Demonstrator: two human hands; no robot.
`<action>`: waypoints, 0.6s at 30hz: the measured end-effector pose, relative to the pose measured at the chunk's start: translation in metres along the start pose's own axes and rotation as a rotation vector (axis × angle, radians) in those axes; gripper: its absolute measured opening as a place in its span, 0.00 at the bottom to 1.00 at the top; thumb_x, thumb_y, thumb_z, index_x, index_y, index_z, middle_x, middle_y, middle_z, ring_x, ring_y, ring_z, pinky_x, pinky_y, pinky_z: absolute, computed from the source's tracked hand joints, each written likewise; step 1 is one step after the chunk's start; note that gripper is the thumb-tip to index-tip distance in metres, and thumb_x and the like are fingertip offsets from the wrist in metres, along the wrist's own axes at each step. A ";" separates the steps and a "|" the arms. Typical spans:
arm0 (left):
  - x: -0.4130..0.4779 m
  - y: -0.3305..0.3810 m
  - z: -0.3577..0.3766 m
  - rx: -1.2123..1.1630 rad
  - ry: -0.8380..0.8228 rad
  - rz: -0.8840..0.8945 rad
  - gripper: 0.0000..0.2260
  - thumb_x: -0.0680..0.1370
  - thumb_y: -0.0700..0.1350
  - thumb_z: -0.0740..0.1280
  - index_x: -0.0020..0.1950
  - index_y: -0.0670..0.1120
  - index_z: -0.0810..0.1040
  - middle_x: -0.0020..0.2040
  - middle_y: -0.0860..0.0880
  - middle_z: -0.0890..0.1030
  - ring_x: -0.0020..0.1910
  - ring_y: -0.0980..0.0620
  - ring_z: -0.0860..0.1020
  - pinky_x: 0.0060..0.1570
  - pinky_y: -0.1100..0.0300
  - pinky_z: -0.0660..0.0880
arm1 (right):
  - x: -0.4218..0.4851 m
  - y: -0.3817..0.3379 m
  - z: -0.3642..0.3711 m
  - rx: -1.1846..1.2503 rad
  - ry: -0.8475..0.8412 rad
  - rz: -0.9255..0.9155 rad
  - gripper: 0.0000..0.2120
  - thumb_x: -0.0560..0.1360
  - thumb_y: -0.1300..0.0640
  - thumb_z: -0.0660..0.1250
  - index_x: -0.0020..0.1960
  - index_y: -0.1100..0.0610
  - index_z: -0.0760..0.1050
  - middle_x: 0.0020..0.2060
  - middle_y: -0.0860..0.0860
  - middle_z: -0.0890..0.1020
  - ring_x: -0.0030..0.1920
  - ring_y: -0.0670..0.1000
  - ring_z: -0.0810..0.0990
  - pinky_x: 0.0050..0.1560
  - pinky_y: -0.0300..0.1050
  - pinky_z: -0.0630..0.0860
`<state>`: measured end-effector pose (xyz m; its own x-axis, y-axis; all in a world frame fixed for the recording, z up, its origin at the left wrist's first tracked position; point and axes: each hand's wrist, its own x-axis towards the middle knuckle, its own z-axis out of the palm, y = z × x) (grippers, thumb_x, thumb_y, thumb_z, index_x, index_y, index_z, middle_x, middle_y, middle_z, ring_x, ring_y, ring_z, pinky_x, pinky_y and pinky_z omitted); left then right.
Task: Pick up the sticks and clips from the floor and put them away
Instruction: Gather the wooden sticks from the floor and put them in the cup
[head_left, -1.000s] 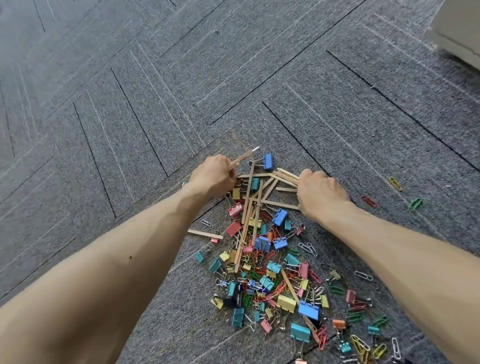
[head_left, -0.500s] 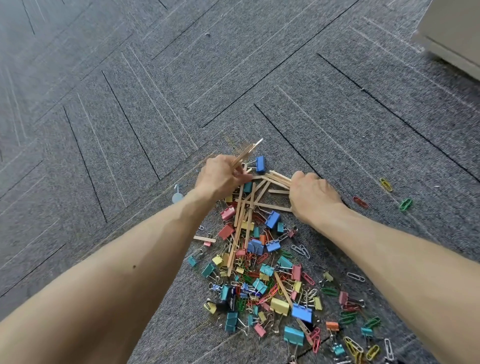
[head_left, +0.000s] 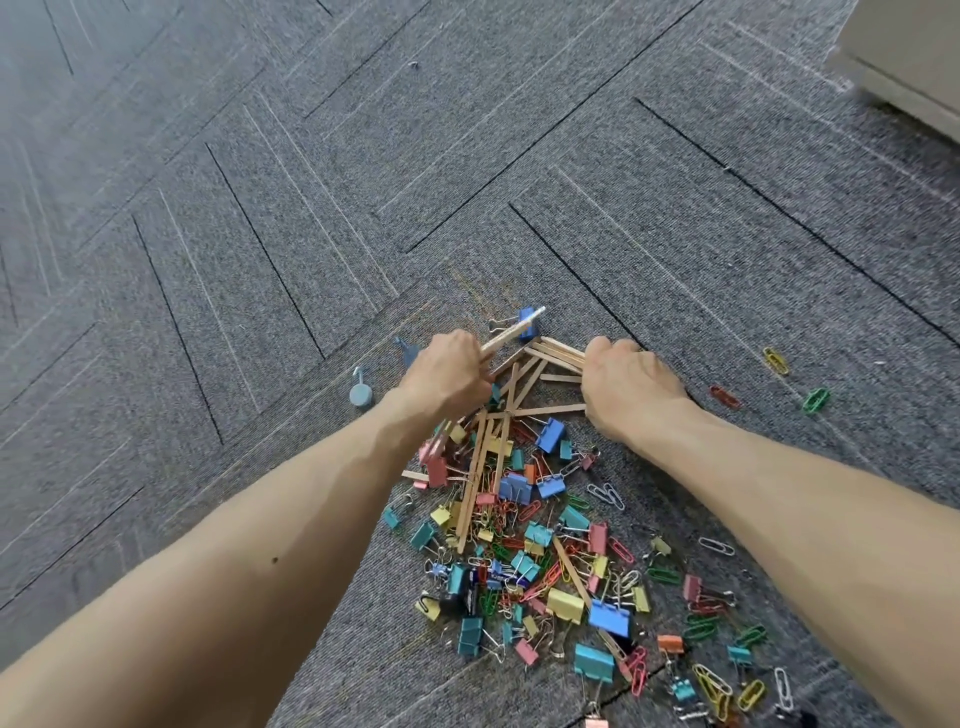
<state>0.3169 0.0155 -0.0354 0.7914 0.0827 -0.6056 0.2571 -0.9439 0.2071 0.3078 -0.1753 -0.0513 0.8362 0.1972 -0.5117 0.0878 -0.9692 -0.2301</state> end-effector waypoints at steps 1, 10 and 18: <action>-0.003 -0.003 0.002 0.028 -0.013 0.006 0.09 0.78 0.34 0.63 0.38 0.42 0.73 0.38 0.45 0.78 0.33 0.49 0.76 0.34 0.56 0.79 | 0.000 0.000 0.000 0.007 -0.004 -0.004 0.12 0.80 0.65 0.52 0.62 0.64 0.66 0.55 0.63 0.75 0.43 0.56 0.70 0.41 0.48 0.68; -0.024 -0.036 -0.008 -0.053 0.115 -0.006 0.07 0.81 0.36 0.56 0.44 0.45 0.68 0.40 0.46 0.75 0.36 0.49 0.72 0.33 0.54 0.75 | 0.001 0.005 -0.004 0.096 -0.071 -0.017 0.08 0.80 0.65 0.56 0.58 0.61 0.66 0.47 0.57 0.72 0.43 0.55 0.72 0.42 0.49 0.69; -0.032 -0.003 -0.020 -0.336 -0.098 -0.054 0.12 0.82 0.50 0.59 0.43 0.46 0.73 0.39 0.49 0.74 0.32 0.56 0.69 0.29 0.66 0.70 | 0.009 0.028 -0.015 0.392 -0.175 0.023 0.11 0.83 0.60 0.53 0.50 0.64 0.72 0.36 0.53 0.73 0.29 0.48 0.69 0.21 0.36 0.63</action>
<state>0.3022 0.0219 -0.0012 0.7190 0.0838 -0.6899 0.4785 -0.7797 0.4040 0.3261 -0.2030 -0.0505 0.7283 0.2305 -0.6454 -0.1705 -0.8512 -0.4964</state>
